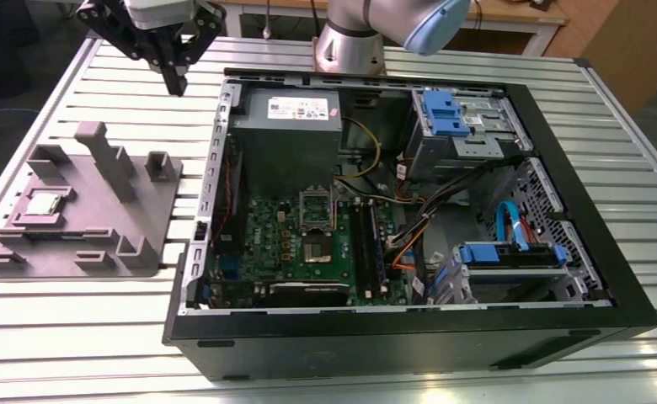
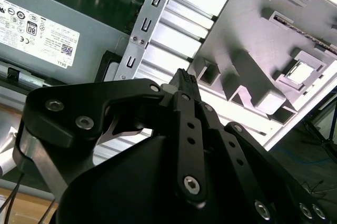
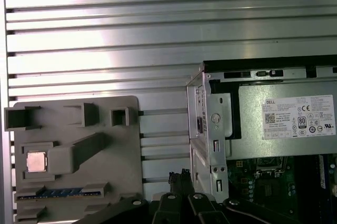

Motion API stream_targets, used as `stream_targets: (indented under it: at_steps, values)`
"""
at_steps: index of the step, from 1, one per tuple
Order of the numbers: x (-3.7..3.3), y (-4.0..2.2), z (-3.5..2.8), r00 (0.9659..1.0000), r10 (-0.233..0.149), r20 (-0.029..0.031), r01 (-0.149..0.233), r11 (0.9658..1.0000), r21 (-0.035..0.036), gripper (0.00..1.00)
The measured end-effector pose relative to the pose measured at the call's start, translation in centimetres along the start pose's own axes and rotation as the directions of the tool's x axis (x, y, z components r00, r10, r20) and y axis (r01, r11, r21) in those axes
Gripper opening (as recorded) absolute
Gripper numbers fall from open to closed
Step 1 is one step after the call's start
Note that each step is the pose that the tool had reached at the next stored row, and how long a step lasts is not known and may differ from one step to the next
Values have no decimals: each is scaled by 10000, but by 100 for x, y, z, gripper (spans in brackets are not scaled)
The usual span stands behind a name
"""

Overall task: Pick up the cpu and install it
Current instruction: 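Reach for the cpu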

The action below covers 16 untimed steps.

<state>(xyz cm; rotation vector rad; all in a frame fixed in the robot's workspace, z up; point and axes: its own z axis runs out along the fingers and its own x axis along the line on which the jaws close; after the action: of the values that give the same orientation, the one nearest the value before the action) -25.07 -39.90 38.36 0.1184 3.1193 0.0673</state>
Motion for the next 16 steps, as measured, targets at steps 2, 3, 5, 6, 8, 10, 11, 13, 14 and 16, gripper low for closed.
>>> stream_targets:
  at_steps: [2, 3, 5, 6, 8, 10, 11, 13, 14, 16]
  values:
    - [2, 0, 0, 10000, 0, 0, 0, 10000, 0, 10]
    - [5, 0, 0, 10000, 1, 0, -1, 10000, 0, 10]
    - [5, 0, 0, 10000, 1, 0, -1, 10000, 0, 10]
    - [5, 0, 0, 10000, 1, -1, -1, 10000, 0, 10]
    - [44, -3, 2, 10000, 0, -1, 0, 10000, 0, 10]
    - [46, -3, 3, 10000, 0, 1, 0, 10000, -1, 10]
    - [51, -4, 3, 10000, 1, 2, -1, 10000, -1, 10]
    - [64, -5, 2, 10000, 1, 0, -1, 10000, 0, 10]
    - [73, -6, 2, 10000, 0, -1, 0, 10000, 1, 10]
    - [86, -7, 2, 10000, 0, 0, 0, 10000, -1, 10]
